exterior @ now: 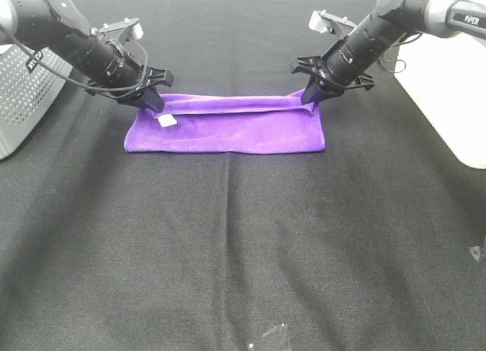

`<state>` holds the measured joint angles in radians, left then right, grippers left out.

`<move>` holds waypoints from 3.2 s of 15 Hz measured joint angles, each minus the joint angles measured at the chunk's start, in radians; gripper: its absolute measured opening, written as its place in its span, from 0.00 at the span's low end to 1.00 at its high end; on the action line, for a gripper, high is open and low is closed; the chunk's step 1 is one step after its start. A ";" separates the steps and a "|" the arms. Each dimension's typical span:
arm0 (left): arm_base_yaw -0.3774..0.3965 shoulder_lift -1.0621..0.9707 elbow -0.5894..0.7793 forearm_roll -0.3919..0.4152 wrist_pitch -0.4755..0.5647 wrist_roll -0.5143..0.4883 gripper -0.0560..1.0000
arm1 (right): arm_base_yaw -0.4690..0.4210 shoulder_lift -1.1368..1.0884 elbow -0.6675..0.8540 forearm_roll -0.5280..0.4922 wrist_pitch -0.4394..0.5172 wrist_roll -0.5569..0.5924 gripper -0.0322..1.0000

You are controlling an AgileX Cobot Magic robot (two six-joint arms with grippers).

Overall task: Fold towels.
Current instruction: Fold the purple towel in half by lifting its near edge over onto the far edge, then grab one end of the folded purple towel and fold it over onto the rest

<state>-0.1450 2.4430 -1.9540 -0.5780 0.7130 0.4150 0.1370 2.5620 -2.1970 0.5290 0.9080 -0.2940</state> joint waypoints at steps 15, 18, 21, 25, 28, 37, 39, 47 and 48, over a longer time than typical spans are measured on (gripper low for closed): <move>0.064 0.008 0.000 0.064 0.174 -0.080 0.75 | -0.002 -0.007 -0.185 -0.214 0.283 0.133 0.78; 0.107 0.007 -0.005 0.073 0.272 -0.100 0.76 | -0.002 -0.058 -0.210 -0.224 0.299 0.154 0.78; 0.121 0.006 -0.038 0.054 0.382 -0.112 0.76 | -0.002 -0.185 -0.150 -0.227 0.302 0.193 0.78; 0.121 0.008 -0.088 0.047 0.357 -0.117 0.76 | -0.002 -0.423 0.156 -0.227 0.307 0.208 0.78; 0.121 0.056 -0.090 0.009 0.345 -0.105 0.76 | -0.002 -0.573 0.349 -0.227 0.312 0.208 0.78; 0.122 0.199 -0.288 -0.077 0.414 -0.126 0.75 | -0.002 -0.680 0.442 -0.246 0.313 0.206 0.78; 0.120 0.244 -0.366 -0.090 0.470 -0.151 0.74 | -0.002 -0.680 0.442 -0.246 0.313 0.202 0.78; 0.013 0.311 -0.460 -0.138 0.483 -0.157 0.66 | -0.002 -0.680 0.442 -0.246 0.313 0.200 0.78; 0.013 0.313 -0.460 -0.135 0.481 -0.158 0.61 | -0.002 -0.680 0.442 -0.246 0.313 0.200 0.78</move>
<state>-0.1320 2.7560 -2.4140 -0.7130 1.1940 0.2570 0.1350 1.8820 -1.7550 0.2830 1.2210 -0.0940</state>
